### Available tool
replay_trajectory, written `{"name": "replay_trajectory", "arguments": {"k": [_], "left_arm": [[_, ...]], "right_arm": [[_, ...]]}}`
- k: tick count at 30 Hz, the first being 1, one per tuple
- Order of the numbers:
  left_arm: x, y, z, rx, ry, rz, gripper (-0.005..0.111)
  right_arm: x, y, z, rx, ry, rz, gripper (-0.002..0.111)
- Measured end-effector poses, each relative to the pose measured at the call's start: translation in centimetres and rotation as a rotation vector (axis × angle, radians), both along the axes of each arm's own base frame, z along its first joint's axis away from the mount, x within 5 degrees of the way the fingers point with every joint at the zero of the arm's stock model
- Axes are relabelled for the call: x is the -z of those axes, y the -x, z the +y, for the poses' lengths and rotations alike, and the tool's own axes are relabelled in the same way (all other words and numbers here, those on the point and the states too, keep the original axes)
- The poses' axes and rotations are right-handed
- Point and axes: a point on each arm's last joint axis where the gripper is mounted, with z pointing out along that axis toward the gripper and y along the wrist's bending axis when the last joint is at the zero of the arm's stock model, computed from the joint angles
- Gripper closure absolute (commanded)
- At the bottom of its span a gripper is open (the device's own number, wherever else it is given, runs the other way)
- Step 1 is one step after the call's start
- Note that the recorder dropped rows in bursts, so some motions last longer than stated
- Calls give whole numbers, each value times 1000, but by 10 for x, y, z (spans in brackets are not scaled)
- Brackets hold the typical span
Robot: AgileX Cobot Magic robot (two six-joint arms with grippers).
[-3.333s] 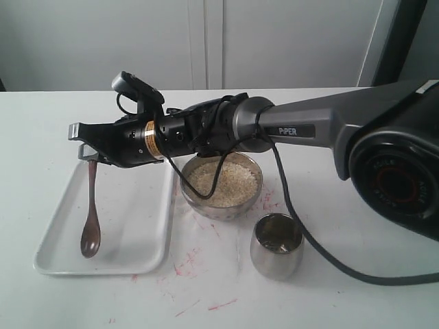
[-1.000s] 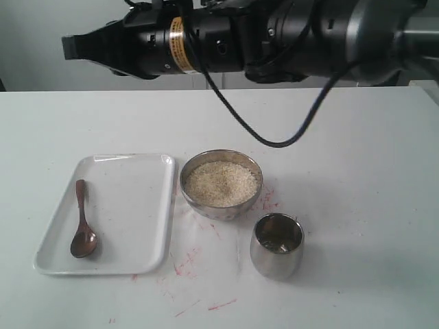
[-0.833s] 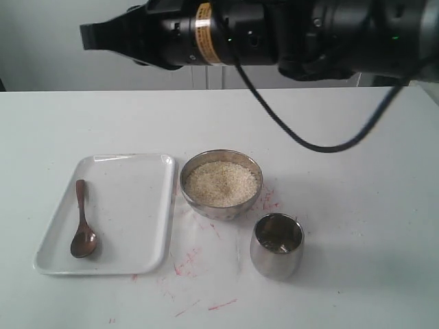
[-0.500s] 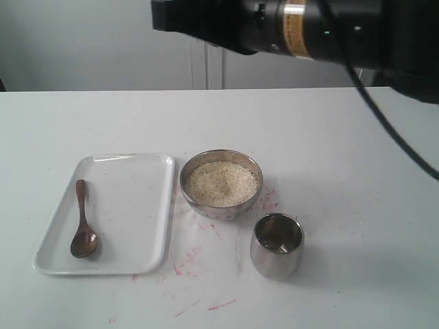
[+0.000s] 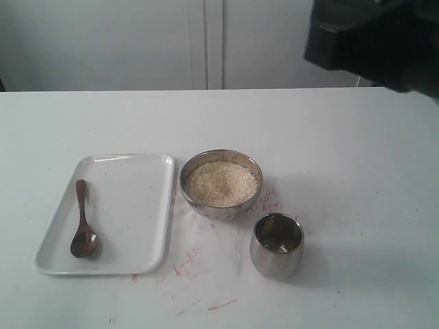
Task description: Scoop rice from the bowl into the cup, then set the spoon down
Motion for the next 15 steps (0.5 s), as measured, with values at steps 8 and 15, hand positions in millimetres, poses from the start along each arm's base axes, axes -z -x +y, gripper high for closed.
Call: {"name": "replay_trajectory", "arguments": {"k": [8,15], "left_arm": [[0,0,0,0,0,0,92],[0,0,0,0,0,0,92]], "right_arm": [[32,39,-33,73,-9,-21,108],[57,64,-49,80,-21,-40,108]]}}
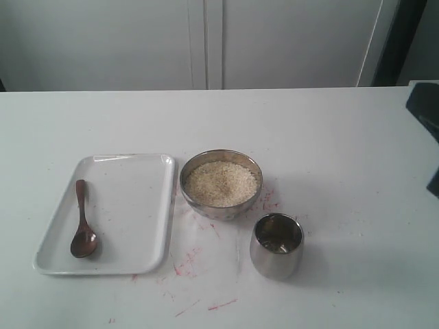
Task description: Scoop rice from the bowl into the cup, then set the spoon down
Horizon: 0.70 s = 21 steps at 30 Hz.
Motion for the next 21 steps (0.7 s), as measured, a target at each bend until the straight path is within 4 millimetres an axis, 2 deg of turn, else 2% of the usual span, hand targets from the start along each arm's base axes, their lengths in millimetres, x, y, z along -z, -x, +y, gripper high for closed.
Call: {"name": "replay_trajectory", "arguments": {"k": [8,14,18,21], "left_arm": [[0,0,0,0,0,0,92],[0,0,0,0,0,0,92],[0,0,0,0,0,0,92],[0,0,0,0,0,0,92]], "right_arm": [[35,14,-9,4,-3,34,108],[68,16,-18,77,96,75,108],[85,16,-24,142,20,176,108],[89,16,-24,149,-40,226,108]]}}
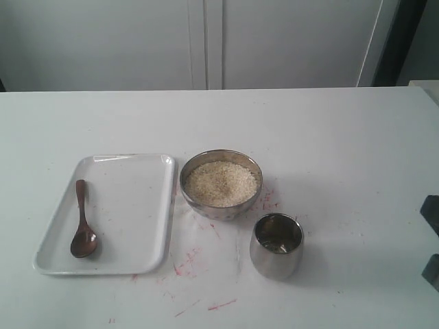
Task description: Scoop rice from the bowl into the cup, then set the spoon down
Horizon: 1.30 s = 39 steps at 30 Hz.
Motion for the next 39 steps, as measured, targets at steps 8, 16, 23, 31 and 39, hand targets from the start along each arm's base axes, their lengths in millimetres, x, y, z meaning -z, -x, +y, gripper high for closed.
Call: {"name": "replay_trajectory", "arguments": {"k": [8,16,23,31,39], "left_arm": [[0,0,0,0,0,0,92],[0,0,0,0,0,0,92],[0,0,0,0,0,5,92],[0,0,0,0,0,5,92],[0,0,0,0,0,5,92]], "right_arm": [[-1,7,22,-255,-35,-12,108],[18,11,25,-302,-8,34,108],[36,13,21,-277,21,82,108],[37,12,20,-273,23,84,108],[42,13,20,-273,28,100,108]]}}
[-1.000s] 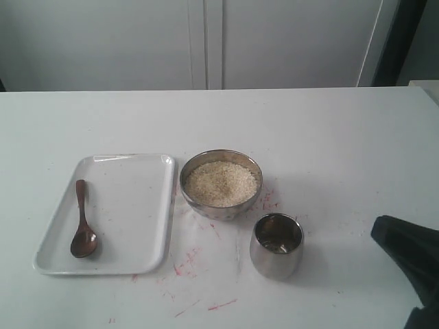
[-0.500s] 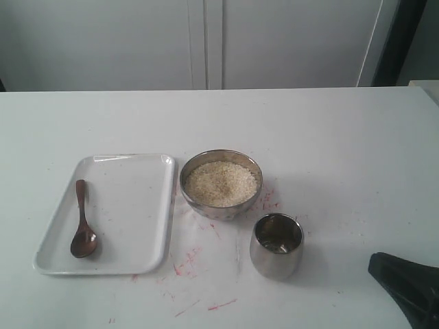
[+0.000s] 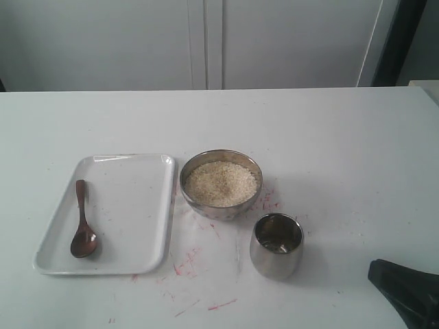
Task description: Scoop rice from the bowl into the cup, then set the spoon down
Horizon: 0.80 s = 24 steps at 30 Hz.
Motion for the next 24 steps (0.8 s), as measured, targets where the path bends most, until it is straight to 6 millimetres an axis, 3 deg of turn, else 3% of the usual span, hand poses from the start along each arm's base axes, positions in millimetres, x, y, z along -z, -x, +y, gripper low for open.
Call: {"name": "replay_trajectory", "arguments": {"k": [12,24], "left_arm": [[0,0,0,0,0,0,92],[0,0,0,0,0,0,92]], "right_arm": [[-1,1,0,0,-5,-8,108],[-24,17,-26,215,-144,-291,108]]}}
